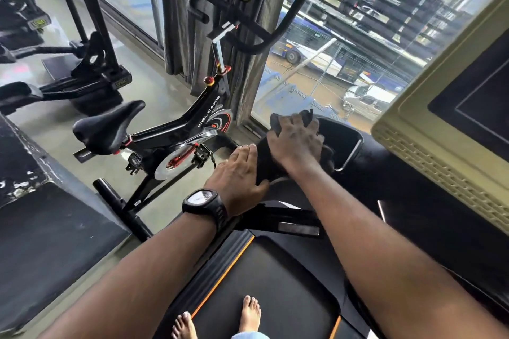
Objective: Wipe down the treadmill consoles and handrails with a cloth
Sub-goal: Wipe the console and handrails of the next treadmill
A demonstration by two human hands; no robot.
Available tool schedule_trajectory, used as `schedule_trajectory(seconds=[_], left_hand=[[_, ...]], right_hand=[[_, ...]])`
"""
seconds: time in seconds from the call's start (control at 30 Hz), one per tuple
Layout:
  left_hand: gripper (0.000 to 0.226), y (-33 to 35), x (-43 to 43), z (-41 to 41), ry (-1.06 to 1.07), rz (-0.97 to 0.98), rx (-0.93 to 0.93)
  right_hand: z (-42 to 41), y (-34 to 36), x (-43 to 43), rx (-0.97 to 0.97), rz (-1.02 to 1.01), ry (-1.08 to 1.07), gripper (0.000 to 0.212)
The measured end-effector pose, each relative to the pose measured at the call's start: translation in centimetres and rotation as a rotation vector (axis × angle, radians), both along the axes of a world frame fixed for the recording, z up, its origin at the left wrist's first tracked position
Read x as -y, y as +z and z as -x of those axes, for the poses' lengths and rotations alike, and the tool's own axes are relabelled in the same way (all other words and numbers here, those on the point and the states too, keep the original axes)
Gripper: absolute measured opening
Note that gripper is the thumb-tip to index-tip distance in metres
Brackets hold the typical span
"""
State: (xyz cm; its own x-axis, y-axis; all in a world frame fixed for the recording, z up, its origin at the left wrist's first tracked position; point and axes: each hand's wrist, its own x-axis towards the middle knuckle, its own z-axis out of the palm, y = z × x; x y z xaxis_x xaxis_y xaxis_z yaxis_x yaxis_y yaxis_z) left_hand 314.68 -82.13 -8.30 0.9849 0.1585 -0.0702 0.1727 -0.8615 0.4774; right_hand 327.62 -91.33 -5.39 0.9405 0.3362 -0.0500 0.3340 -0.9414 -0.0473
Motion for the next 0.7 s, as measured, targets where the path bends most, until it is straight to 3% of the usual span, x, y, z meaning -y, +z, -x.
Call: schedule_trajectory(seconds=[0.1,0.27,0.4,0.6,0.7], left_hand=[[0.084,0.0,0.1,0.1,0.000,0.010,0.008],[0.085,-0.3,-0.1,0.1,0.015,0.013,0.034],[0.085,-0.3,0.0,-0.1,0.020,0.024,0.036],[0.086,-0.5,-0.1,-0.2,0.023,0.052,0.012],[0.087,-0.3,-0.3,0.0,0.017,0.055,0.009]], right_hand=[[-3.1,1.0,0.8,-0.079,-0.023,0.069,0.048],[-6.3,1.1,0.9,-0.111,-0.185,-0.189,0.044],[-4.6,0.8,0.0,-0.069,-0.143,-0.277,0.047],[-0.1,2.2,-0.5,-0.076,0.104,-0.011,0.039],[2.1,3.0,1.0,-0.112,0.108,0.058,0.046]])
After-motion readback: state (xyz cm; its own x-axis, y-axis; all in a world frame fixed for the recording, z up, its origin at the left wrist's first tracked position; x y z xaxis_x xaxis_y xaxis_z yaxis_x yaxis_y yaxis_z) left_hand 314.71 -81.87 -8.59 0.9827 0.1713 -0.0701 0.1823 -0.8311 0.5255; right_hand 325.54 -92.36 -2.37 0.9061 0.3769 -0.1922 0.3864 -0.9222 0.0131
